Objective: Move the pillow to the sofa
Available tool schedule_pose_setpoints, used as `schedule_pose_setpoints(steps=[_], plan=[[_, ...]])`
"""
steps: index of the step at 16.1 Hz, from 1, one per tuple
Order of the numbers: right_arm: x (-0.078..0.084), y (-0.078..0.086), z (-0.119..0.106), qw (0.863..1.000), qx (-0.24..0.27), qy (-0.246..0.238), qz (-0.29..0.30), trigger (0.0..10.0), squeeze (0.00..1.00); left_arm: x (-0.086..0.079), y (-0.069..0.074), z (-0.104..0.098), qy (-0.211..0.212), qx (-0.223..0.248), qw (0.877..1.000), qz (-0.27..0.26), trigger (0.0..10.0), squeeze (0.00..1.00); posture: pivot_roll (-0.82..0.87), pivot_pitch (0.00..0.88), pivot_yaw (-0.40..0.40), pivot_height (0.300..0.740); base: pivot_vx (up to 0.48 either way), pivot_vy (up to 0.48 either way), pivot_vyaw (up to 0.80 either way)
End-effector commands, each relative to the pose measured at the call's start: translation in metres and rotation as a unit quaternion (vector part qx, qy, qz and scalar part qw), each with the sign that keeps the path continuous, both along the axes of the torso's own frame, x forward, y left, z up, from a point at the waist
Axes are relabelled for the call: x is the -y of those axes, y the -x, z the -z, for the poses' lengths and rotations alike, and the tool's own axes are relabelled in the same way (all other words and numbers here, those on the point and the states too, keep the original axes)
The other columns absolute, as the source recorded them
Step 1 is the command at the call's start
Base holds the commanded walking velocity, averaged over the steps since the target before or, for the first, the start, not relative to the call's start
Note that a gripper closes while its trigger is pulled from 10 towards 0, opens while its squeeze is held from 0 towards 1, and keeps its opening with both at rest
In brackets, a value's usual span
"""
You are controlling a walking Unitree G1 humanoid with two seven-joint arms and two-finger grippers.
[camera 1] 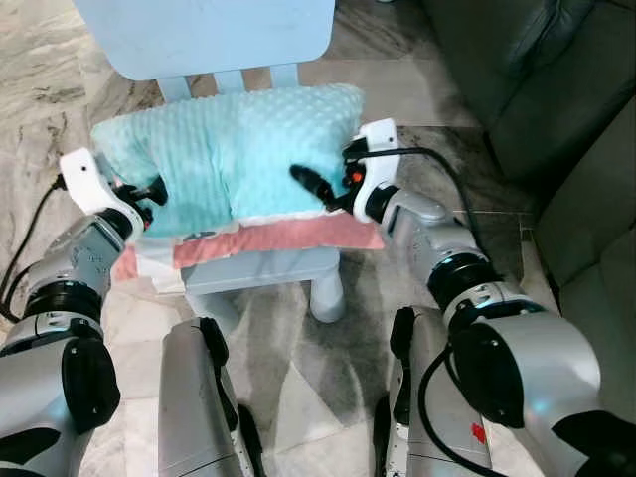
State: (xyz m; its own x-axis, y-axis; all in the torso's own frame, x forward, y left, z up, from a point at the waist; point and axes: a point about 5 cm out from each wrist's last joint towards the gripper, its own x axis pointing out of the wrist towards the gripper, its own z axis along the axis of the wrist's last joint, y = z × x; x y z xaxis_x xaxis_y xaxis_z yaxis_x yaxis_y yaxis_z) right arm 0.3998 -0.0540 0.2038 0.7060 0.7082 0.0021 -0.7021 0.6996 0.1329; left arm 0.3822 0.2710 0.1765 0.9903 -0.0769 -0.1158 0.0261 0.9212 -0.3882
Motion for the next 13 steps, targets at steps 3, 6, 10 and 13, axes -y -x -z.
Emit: schedule_pose_setpoints(steps=[3, 6, 10, 13], plan=[[-0.012, 0.008, 0.013, 0.999, -0.023, -0.011, -0.041, 0.0, 0.0, 0.0, 0.005, 0.012, 0.028, -0.019, 0.999, 0.019, 0.0, 0.0, 0.11, 0.307, 0.038, 0.432, 0.0, 0.0, 0.0], [-0.011, 0.009, 0.016, 0.998, -0.023, -0.007, -0.052, 0.0, 0.0, 0.0, 0.007, 0.014, 0.049, -0.027, 0.998, 0.028, 0.0, 0.0, 0.11, 0.31, 0.038, 0.432, 0.0, 0.0, 0.0], [-0.004, 0.01, 0.022, 0.999, -0.028, 0.0, -0.047, 0.0, 0.0, 0.001, 0.008, 0.016, 0.062, -0.033, 0.997, 0.039, 0.0, 0.0, 0.11, 0.319, 0.039, 0.432, 0.0, 0.0, 0.0], [-0.002, 0.009, 0.022, 0.999, -0.028, -0.001, -0.045, 0.0, 0.0, 0.0, 0.009, 0.017, 0.071, -0.034, 0.996, 0.039, 0.0, 0.0, 0.11, 0.323, 0.04, 0.432, 0.0, 0.0, 0.0]])
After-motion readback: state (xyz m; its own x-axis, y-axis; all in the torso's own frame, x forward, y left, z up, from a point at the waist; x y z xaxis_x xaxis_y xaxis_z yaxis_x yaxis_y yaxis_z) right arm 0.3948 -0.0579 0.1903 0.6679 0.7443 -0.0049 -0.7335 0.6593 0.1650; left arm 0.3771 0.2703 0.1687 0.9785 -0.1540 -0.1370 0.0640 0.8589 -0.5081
